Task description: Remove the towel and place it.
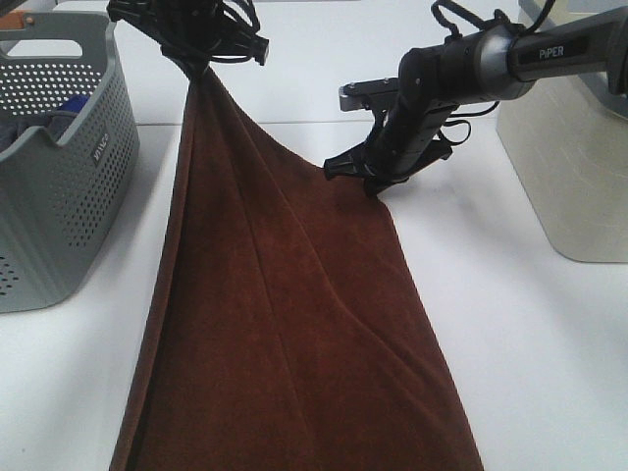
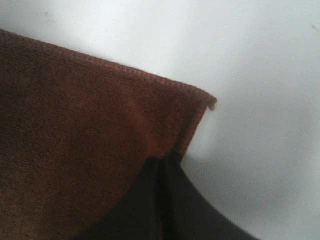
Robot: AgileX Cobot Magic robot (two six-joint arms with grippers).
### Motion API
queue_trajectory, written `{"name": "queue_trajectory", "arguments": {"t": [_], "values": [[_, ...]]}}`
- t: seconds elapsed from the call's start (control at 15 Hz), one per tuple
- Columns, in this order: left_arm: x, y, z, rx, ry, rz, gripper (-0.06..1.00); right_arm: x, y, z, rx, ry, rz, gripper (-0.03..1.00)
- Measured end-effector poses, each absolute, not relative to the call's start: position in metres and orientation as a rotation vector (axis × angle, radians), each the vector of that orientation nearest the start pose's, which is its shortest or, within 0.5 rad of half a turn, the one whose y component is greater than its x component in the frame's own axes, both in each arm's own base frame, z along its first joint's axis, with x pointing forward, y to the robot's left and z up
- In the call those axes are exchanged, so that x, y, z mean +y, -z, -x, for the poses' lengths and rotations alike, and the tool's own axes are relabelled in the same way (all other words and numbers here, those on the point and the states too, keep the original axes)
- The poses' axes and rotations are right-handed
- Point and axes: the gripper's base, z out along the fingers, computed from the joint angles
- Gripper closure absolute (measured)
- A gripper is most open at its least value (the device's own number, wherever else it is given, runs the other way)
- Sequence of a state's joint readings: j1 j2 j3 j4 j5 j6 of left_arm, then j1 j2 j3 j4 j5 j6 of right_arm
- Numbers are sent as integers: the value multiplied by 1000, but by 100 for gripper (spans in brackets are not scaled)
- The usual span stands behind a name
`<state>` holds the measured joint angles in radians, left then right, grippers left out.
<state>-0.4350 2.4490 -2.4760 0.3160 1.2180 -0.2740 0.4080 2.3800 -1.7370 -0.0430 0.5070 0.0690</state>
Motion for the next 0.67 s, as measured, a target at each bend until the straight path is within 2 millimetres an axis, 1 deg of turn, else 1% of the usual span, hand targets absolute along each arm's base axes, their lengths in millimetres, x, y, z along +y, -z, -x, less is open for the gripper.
{"name": "queue_trajectory", "arguments": {"t": [0.13, 0.2, 0.4, 0.47, 0.53, 0.67], "values": [[-199, -247, -491, 2579, -181, -259, 94, 192, -103, -464, 2603, -81, 507, 97], [-199, -247, -491, 2579, -180, -256, 94, 183, -110, -469, 2617, -67, 483, 97], [-199, -245, -491, 2581, -179, -249, 94, 142, -140, -490, 2606, -35, 360, 97], [-200, -243, -493, 2571, -170, -252, 94, 131, -147, -495, 2593, -27, 338, 97], [-202, -239, -497, 2547, -154, -258, 94, 128, -150, -498, 2574, -13, 364, 97], [-206, -227, -509, 2469, -107, -267, 94, 129, -157, -502, 2519, -5, 390, 97]]}}
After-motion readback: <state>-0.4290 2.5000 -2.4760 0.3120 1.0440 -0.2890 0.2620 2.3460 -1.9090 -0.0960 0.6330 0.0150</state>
